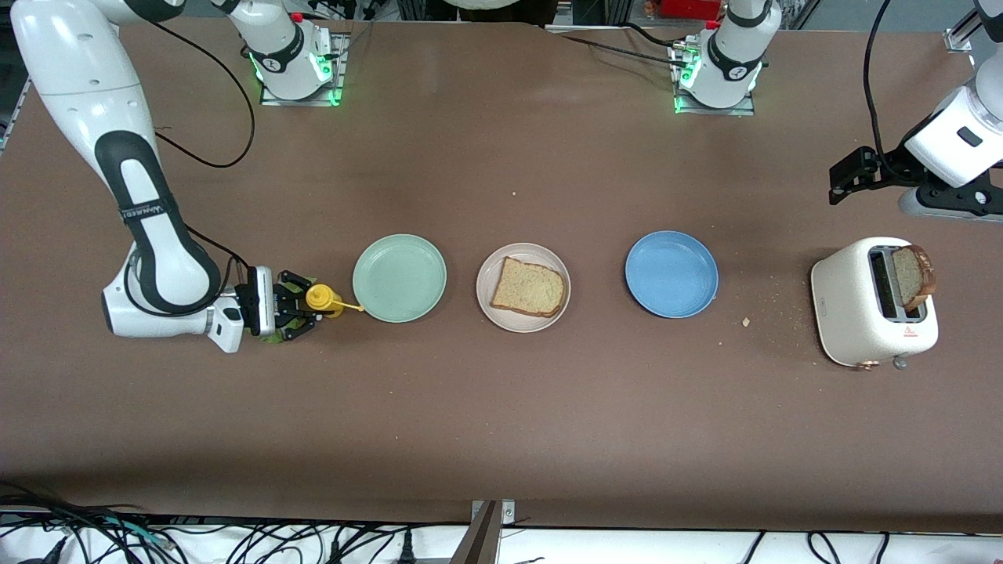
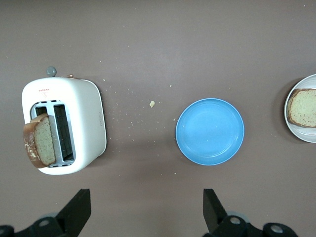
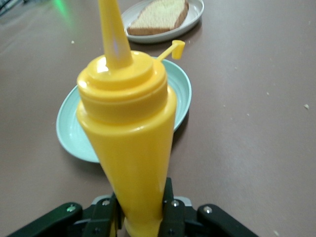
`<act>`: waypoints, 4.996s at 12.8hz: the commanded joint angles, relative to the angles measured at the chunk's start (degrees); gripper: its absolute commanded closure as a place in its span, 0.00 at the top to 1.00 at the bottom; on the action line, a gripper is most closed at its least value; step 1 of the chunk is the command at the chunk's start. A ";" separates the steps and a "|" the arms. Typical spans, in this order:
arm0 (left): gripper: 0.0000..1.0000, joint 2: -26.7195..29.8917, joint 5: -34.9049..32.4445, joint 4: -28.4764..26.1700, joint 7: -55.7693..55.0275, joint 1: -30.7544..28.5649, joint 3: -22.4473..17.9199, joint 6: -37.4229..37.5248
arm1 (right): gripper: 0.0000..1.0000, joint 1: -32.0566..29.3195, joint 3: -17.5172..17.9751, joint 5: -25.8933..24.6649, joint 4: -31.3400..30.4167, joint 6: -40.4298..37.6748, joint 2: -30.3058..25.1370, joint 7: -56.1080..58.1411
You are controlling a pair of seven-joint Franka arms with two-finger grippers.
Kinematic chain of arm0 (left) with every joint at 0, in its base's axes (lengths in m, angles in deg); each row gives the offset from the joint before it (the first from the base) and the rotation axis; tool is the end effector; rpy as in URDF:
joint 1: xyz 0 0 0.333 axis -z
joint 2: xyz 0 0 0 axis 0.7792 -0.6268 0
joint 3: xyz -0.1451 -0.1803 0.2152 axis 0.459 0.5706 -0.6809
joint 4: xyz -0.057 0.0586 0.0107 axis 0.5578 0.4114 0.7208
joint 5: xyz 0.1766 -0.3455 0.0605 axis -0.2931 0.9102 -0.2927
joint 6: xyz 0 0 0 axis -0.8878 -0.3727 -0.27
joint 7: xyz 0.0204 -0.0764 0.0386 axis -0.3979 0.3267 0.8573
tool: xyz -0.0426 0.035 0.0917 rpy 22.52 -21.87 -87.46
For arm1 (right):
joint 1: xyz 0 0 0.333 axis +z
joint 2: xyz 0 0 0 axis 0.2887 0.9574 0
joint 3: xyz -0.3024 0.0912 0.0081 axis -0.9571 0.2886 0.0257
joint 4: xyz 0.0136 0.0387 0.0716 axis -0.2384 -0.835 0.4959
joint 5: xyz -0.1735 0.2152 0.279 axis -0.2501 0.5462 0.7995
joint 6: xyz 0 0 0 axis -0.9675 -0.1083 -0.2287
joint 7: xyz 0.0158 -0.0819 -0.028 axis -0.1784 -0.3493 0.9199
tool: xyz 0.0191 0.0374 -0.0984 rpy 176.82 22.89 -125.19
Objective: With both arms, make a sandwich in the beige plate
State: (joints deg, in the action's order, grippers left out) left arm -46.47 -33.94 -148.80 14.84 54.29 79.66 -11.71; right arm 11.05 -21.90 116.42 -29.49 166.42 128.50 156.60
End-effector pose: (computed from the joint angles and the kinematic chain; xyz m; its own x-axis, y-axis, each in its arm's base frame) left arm 0.5521 -0.0258 0.5965 0.9944 -0.1012 -0.0293 -0.1019 -0.9945 -0.0232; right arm 0.6481 0.0561 0.1950 0.0502 0.7601 0.6479 0.9701 0.1173 -0.2127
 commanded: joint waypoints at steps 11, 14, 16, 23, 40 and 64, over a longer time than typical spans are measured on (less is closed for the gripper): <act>1.00 0.44 0.81 -0.29 1.15 -0.29 -0.20 0.21 | 0.00 40.32 -12.82 -32.05 3.65 0.16 -12.30 -60.75; 1.00 0.44 0.81 -0.29 1.15 -0.29 -0.20 0.21 | 0.00 54.73 -21.95 -36.55 11.19 -3.43 -5.73 -69.82; 1.00 0.44 0.81 -0.29 1.15 -0.38 -0.20 0.21 | 0.00 62.38 -27.85 -41.19 17.78 -6.60 1.21 -72.82; 1.00 0.44 0.81 -0.29 1.15 -0.29 -0.20 0.21 | 0.00 71.64 -37.97 -45.43 26.60 -8.72 16.17 -75.74; 1.00 0.35 0.81 -0.29 1.06 -0.20 -0.11 0.21 | 0.00 49.10 -21.47 -25.79 18.34 -7.40 -3.59 -67.68; 1.00 0.35 0.81 -0.20 1.06 -0.29 -0.11 0.21 | 0.00 3.10 -2.73 1.75 16.15 -16.11 9.06 4.49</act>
State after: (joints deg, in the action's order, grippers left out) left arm -46.57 -33.94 -148.86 14.85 54.22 79.61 -11.69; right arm 14.78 -23.90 115.55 -11.74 151.09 138.05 156.80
